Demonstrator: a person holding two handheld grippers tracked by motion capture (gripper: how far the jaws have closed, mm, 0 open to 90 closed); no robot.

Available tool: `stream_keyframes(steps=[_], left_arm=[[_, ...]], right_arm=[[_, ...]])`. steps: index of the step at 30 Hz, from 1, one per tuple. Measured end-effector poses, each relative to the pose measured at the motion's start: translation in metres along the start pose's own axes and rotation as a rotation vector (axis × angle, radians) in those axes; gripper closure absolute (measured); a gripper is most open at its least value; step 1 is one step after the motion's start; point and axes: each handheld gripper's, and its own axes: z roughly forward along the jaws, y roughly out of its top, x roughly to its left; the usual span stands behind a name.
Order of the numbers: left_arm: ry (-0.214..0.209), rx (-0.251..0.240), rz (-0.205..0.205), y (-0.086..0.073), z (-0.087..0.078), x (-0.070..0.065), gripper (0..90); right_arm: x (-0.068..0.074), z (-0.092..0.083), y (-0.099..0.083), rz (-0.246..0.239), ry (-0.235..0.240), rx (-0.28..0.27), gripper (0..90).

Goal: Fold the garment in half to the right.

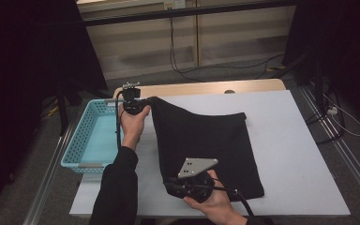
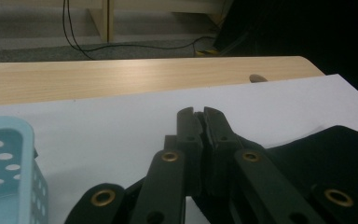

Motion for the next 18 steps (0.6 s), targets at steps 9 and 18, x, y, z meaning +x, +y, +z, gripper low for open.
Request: stream_keyframes(steps=[9,18], left_arm=[[0.015,-0.008,0.006,0.007,-0.01,0.005,86.2],[0.028,-0.02,0.002,0.011,-0.022,0.012,86.2]], right_arm=[[0.003,0.003,0.009,-0.011,0.013,-0.018,84.7],[0.007,0.009,0.018,-0.023,0.028,-0.037,84.7]])
